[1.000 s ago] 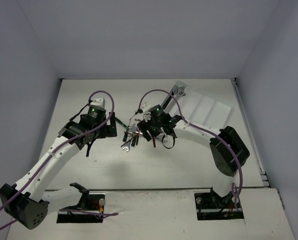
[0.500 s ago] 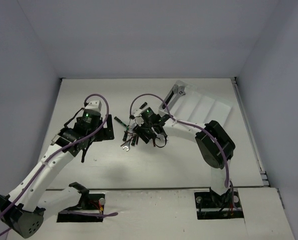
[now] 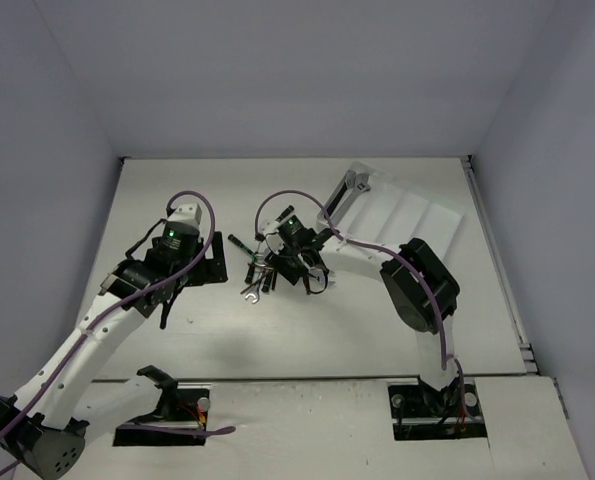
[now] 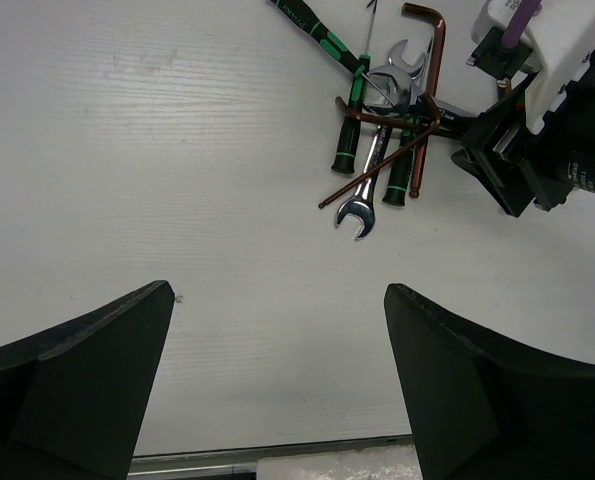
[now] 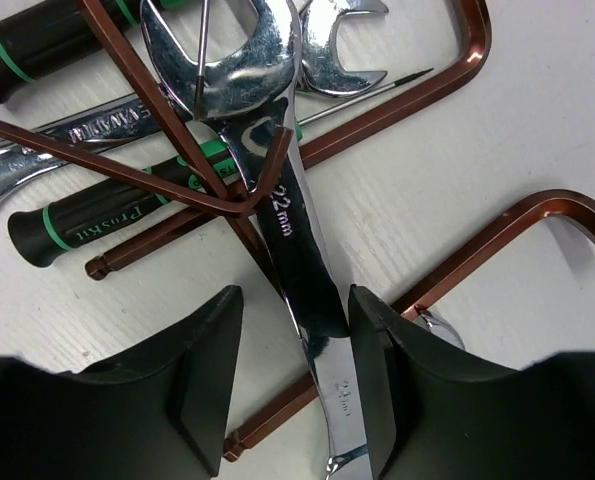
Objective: Sort the tools into containers
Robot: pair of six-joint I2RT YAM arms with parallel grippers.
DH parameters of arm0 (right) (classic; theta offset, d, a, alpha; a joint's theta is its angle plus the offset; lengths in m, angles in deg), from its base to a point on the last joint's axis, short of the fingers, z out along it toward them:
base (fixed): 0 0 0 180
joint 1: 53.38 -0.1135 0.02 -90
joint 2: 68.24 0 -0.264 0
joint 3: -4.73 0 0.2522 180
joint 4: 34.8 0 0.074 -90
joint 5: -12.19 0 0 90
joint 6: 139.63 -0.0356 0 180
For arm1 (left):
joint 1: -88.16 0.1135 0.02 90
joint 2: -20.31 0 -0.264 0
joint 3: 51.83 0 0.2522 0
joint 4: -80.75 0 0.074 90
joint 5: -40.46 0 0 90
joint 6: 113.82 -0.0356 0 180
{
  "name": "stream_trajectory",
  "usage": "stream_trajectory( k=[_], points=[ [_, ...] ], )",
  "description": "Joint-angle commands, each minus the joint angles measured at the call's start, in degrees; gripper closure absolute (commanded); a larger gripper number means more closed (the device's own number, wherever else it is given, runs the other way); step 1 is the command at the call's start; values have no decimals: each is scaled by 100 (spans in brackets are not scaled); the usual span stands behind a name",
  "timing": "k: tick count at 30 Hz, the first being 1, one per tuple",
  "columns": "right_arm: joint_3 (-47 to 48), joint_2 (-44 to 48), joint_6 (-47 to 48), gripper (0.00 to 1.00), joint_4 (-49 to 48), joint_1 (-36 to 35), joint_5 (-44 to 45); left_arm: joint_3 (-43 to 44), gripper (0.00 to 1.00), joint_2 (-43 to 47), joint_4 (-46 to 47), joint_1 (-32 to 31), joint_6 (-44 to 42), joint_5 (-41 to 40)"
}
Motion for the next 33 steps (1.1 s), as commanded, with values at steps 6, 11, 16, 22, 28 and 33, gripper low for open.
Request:
stream_trajectory(
  k=[6, 11, 16, 22, 28, 33],
  points=[
    [-156, 621, -9, 85, 185, -4, 73, 49, 15, -23, 136, 1, 57, 63],
    [-14, 1052, -25, 95, 303, -20, 142, 126, 15, -181, 145, 1, 65, 97],
    [35, 1356, -44, 100, 343, -20, 297, 188, 15, -291, 153, 1, 92, 96],
    [-27, 1496, -212, 100, 334, 18, 572, 174, 15, -348, 153, -7, 142, 82],
    [90, 1629, -891, 100, 270, 470, 1125, 110, 15, -292, 153, -7, 198, 62],
    [182, 1912, -2122, 100, 128, 1373, 1594, 80, 15, -236, 153, -1, 215, 70]
  ],
)
